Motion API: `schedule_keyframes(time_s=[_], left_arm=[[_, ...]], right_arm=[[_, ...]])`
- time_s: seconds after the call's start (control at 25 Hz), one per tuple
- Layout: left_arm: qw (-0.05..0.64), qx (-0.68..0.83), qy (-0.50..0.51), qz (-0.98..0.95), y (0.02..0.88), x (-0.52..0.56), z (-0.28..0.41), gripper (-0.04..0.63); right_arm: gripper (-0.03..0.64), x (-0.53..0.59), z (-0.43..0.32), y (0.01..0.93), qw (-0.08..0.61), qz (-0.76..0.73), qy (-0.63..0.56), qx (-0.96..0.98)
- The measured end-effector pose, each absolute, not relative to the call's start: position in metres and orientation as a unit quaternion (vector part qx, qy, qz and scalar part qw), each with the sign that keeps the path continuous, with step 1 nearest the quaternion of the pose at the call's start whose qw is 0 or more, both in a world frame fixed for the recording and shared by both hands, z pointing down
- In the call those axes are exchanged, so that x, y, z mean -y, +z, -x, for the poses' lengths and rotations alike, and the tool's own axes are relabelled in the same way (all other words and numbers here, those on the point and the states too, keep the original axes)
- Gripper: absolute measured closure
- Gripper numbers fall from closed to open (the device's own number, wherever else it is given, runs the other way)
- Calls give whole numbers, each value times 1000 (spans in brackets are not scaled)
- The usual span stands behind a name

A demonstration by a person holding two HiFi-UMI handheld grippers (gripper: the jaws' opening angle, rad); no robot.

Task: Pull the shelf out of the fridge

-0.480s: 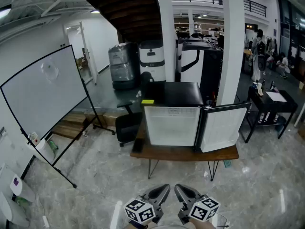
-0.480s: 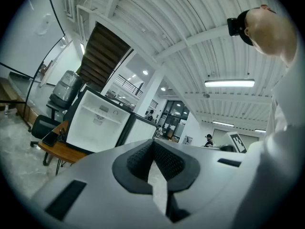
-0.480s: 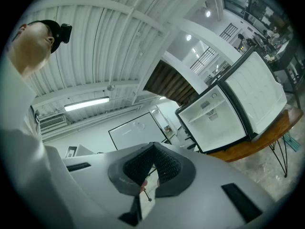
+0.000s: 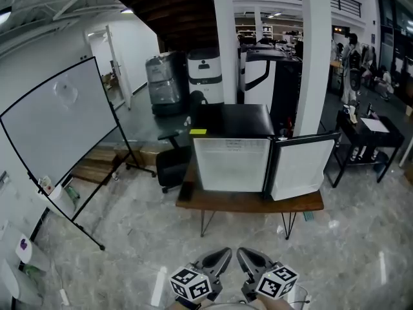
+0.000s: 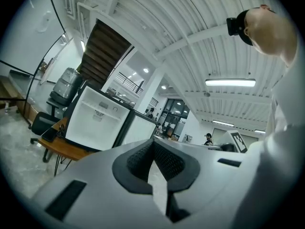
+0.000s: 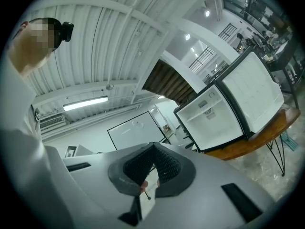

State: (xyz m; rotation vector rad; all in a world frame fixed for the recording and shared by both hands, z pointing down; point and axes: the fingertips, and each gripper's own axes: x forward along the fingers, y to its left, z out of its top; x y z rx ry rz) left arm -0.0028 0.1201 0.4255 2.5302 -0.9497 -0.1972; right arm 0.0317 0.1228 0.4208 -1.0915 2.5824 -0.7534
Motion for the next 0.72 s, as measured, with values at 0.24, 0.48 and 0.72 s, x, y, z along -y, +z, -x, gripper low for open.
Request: schedule_keyframes(time_s=[0.24,0.48,0.72], left_arm=[[218,346,-72,-910,429,-117,-3,589],[213,357,-72,-907,427,-109,-9,589],[213,374,-67,-900,428,-105,-23,589]], right_arm=[[597,-123,-38,421,127,371,-269,-880],[597,-117,-50,419,143,361,-274,-880],[597,-116,-64,420,147,345,-287,-882]])
